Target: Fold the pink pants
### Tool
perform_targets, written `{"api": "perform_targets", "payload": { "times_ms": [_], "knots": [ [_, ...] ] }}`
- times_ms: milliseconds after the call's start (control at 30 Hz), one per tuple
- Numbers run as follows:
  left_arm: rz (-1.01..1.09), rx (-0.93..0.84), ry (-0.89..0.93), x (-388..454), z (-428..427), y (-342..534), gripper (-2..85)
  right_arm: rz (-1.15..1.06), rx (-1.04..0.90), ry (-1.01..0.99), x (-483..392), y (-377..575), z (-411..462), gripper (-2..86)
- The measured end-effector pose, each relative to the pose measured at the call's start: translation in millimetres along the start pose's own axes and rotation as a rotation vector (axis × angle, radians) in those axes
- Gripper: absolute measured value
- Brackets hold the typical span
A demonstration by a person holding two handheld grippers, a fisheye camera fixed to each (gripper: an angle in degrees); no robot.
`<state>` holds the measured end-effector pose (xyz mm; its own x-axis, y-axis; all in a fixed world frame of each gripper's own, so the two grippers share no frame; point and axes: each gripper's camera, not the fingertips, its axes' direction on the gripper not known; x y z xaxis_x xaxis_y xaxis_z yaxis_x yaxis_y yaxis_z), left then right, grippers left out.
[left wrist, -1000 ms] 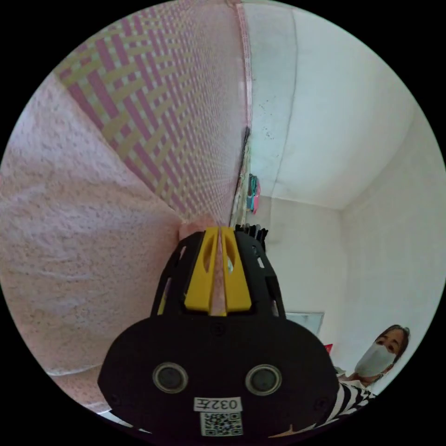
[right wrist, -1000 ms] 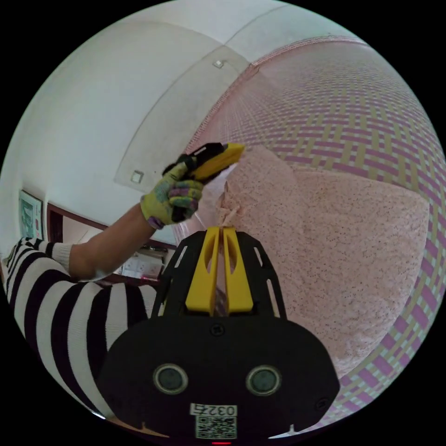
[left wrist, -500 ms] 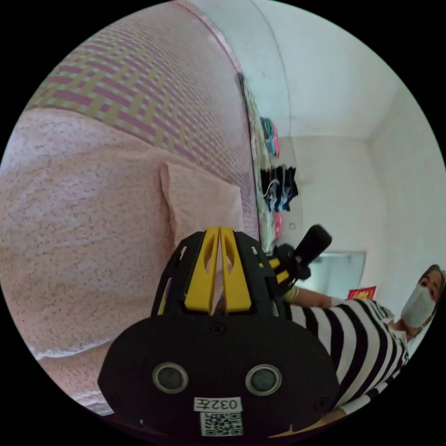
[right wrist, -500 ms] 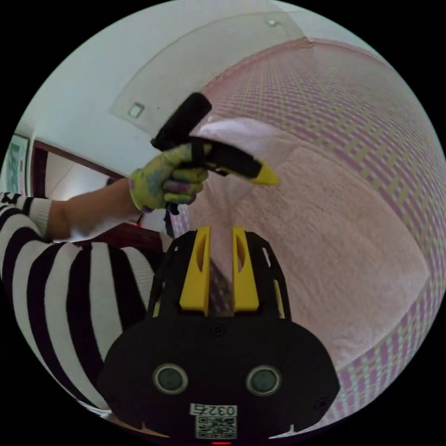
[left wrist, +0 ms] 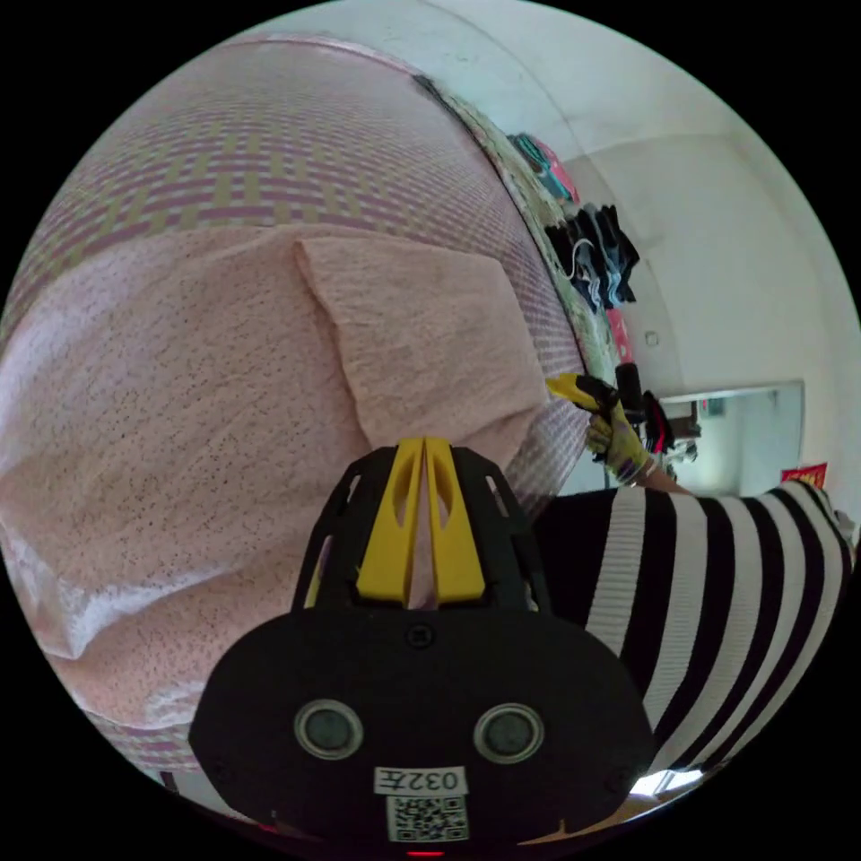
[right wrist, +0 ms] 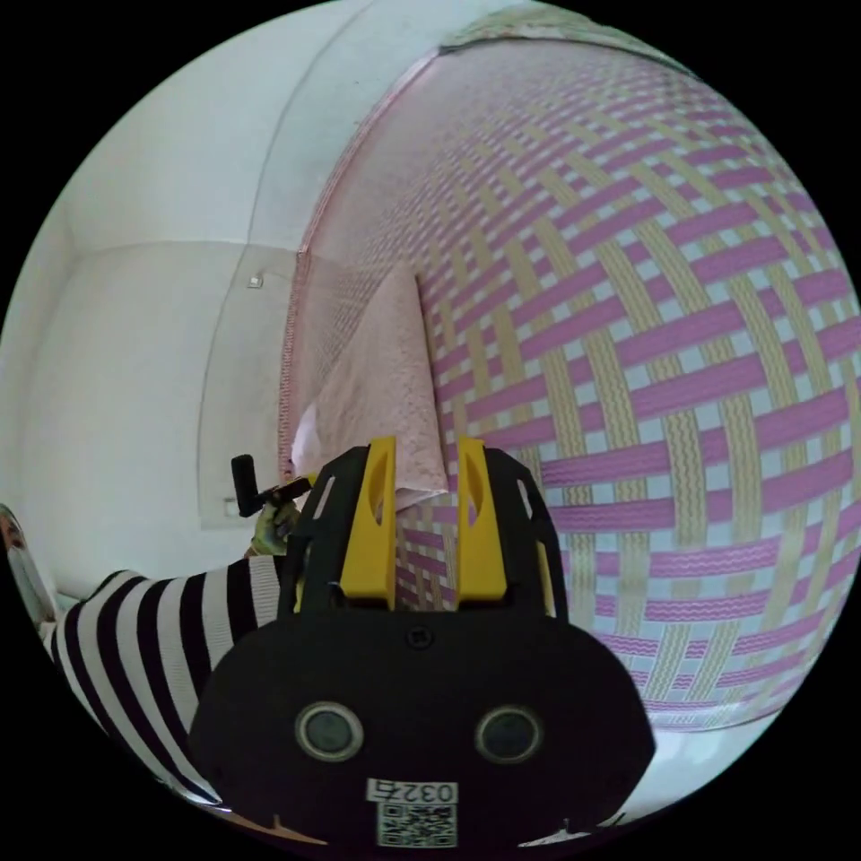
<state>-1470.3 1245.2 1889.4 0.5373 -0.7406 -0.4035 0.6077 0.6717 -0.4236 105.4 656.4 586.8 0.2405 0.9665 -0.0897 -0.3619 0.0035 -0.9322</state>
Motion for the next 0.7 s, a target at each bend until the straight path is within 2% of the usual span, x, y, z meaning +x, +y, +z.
{"api": "perform_targets", "payload": {
  "times_ms": [100, 200, 467, 700],
  "knots": [
    [0.046, -0.063, -0.111, 13, 17, 16, -0.9, 0.020, -0.059, -0.030, 3, -6, 10, 8.9],
    [0.005, -0.134, -0.246, 3, 42, 33, -0.9, 0.034, -0.101, -0.085, 2, -10, 17, 8.2],
    [-0.038, 0.054, -0.128, -38, 50, 75, -0.9, 0.087, -0.144, -0.283, 19, -15, 36, 2.2],
    [-0.025, -0.018, -0.082, -20, 92, 33, -0.9, 0.026, -0.023, -0.267, 30, -19, 4, -0.7]
  ]
}}
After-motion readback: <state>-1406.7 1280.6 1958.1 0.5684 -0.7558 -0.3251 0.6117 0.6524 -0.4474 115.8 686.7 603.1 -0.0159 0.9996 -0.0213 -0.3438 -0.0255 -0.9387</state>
